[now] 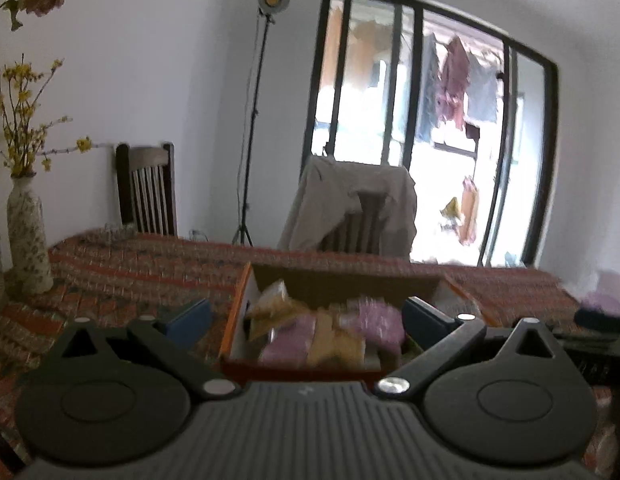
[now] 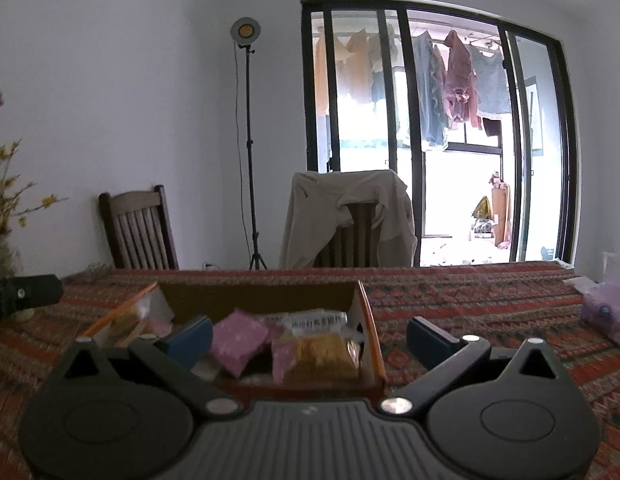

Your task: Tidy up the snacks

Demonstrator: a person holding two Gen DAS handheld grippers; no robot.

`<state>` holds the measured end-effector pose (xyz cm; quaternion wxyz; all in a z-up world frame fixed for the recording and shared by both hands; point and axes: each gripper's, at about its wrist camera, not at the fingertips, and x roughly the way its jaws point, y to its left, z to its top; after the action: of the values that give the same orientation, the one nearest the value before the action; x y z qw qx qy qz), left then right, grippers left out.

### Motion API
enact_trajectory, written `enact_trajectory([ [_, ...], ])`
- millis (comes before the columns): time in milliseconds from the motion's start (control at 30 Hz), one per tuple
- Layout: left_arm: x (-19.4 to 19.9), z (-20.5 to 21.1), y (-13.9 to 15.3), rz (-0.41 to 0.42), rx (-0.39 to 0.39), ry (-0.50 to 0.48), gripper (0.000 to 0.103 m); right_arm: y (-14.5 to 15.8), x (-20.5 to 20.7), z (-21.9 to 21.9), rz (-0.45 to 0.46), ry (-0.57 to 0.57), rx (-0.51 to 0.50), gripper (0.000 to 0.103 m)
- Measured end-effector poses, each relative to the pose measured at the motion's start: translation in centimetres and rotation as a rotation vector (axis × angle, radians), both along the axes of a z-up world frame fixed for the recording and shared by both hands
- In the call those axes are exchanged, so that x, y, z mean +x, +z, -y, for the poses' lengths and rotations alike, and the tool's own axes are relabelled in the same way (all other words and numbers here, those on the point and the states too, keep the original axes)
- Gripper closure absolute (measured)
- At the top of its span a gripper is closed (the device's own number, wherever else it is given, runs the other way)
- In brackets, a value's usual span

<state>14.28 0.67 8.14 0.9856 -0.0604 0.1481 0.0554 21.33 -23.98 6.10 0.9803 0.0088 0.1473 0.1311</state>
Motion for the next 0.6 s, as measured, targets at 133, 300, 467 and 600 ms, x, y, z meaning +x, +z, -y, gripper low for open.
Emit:
enact_trajectory([
  [133,-3.0,-0.7,-1.5,-0.04,-0.003,-0.002,0.0,-0.5,-3.0,0.6,-0.014,0.012,-0.02,0.0],
  [300,-6.1,-1.0,-3.1,-0.078,0.006,0.003,0.0,-1.5,-6.4,1.2,-0.053,0.028,-0.032,0.0],
  [467,-8.5,-0.8,-4.0,-0.101,0.01,-0.005,0.0,-2.4,-9.0,1.6,-0.088,0.035,-0.027,0.0],
  [600,-9.5,-0.6,-4.6,-0.114,-0.002,-0.013,0.0,-3.2,-10.5,2.0,-0.119,0.038,-0.013,0.0],
])
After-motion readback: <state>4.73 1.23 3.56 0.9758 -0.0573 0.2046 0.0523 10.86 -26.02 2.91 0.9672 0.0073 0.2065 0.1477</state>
